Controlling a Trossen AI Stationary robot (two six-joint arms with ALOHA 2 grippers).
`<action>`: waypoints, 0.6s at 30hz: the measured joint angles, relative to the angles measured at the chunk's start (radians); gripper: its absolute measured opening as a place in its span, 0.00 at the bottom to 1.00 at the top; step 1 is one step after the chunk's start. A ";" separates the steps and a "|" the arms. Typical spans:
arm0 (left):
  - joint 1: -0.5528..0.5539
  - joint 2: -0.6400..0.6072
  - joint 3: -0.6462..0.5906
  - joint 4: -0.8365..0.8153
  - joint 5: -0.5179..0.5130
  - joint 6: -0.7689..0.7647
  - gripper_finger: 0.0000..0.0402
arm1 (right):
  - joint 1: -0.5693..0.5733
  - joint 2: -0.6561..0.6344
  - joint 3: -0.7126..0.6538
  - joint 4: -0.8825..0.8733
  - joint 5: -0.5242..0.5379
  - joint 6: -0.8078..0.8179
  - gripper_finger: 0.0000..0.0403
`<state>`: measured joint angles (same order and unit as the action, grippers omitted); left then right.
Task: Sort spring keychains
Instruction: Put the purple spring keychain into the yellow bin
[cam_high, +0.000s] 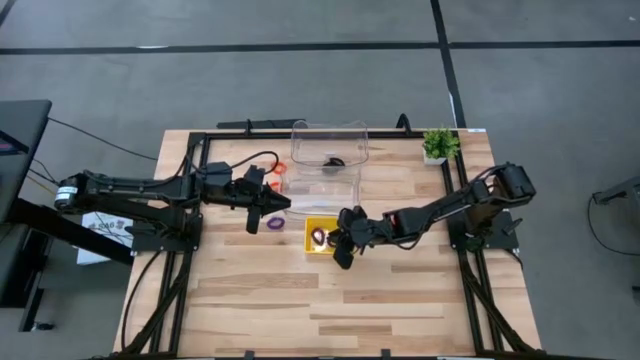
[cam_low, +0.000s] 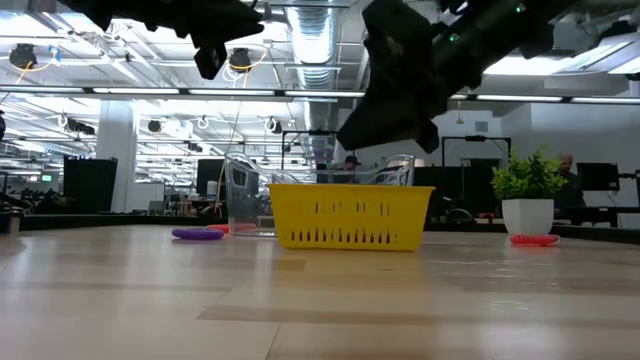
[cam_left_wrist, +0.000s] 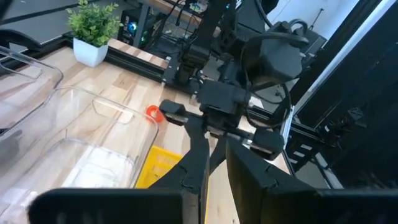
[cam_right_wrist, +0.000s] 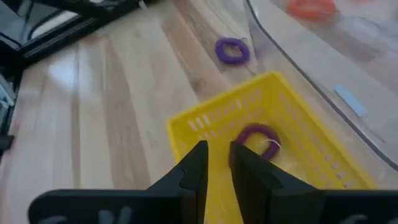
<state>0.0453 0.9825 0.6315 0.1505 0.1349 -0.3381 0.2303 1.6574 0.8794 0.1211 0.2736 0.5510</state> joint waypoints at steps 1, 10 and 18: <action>-0.001 0.000 0.000 0.000 0.000 0.000 0.13 | 0.006 -0.010 0.000 -0.010 0.010 0.000 0.15; -0.001 0.000 -0.085 -0.006 -0.012 -0.131 0.13 | 0.071 -0.168 -0.001 -0.058 0.179 -0.016 0.15; -0.022 0.000 -0.251 -0.010 -0.032 -0.339 0.13 | 0.144 -0.319 -0.001 -0.125 0.289 -0.101 0.15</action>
<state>0.0235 0.9825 0.3809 0.1402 0.1028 -0.6769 0.3747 1.3381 0.8780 -0.0037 0.5622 0.4498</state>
